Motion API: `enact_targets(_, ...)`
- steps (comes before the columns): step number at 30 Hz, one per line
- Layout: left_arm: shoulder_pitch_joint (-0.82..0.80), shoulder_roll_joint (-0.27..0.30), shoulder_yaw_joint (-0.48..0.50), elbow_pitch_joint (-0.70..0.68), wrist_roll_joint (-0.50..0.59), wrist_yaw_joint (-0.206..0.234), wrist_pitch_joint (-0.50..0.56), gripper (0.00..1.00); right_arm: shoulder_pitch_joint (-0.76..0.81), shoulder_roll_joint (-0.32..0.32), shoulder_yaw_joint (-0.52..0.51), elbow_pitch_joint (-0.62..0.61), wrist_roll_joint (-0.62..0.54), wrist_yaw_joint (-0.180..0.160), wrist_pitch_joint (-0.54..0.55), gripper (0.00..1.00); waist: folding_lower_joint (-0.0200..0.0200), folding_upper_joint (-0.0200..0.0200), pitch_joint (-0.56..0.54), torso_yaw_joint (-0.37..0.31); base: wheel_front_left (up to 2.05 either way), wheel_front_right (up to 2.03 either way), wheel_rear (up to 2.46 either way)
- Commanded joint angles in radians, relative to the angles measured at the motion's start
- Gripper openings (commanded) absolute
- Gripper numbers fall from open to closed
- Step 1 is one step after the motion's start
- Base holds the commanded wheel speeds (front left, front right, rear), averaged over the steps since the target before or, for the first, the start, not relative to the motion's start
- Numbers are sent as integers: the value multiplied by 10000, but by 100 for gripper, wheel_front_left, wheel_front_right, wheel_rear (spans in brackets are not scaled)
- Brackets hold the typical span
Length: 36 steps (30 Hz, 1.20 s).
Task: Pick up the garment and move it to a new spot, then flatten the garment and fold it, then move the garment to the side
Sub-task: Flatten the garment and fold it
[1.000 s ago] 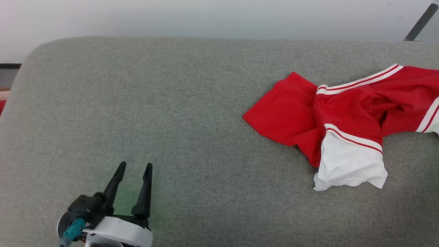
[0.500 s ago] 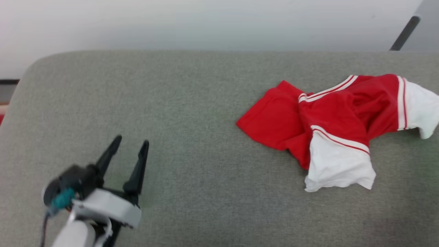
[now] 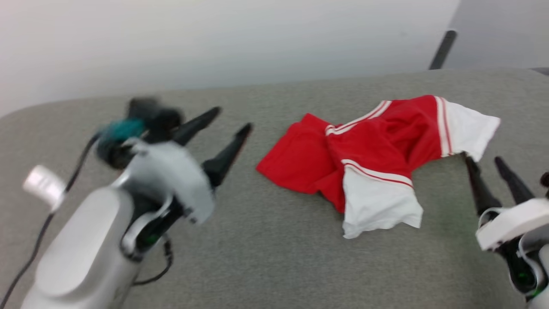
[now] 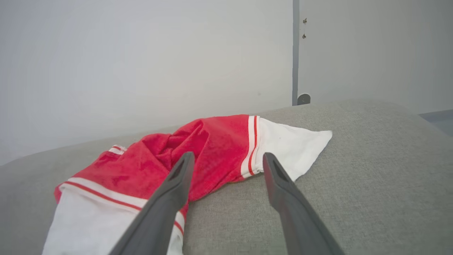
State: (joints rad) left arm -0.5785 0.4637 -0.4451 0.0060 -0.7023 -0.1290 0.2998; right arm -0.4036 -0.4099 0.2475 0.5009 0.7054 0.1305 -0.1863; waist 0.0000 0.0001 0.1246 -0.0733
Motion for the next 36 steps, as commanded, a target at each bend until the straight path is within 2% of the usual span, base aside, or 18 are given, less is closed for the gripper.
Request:
enact_targets(1,-384,-69,-360,137,-222,-17,435,100,248,-108,81,-337,-236,3,67,100,0,-1,-29,-397,0,0,0)
enact_targets(9,-1629,-1123,-2027,1792,-1727,0,3259,100,1070,97,-250,-2223,-965,3,598,100,0,-1,341,-1056,0,0,0)
enact_targets(12,-1687,-1357,-2324,2356,-2258,112,4339,100,1223,291,-481,-2822,-1257,4,819,100,0,-1,517,-1302,0,0,0)
enact_targets(18,-1562,-1574,-2414,2764,-3040,322,5436,100,1451,610,-789,-3599,-1619,3,1147,100,0,-1,838,-1638,0,0,0)
enact_targets(22,-1491,-1677,-2365,2810,-3346,417,5655,100,1505,870,-946,-3955,-1895,3,1305,100,0,-1,1059,-1835,0,0,0)
enact_targets(28,-1666,-1890,-2360,3147,-3220,478,5303,100,1438,1160,-891,-4214,-2077,3,1421,100,0,-1,1310,-2063,0,0,0)
enact_targets(36,-1872,-2154,-2287,3555,-3231,350,4945,100,1353,1263,-896,-4377,-2174,3,1498,100,0,-1,1482,-2224,0,0,0)
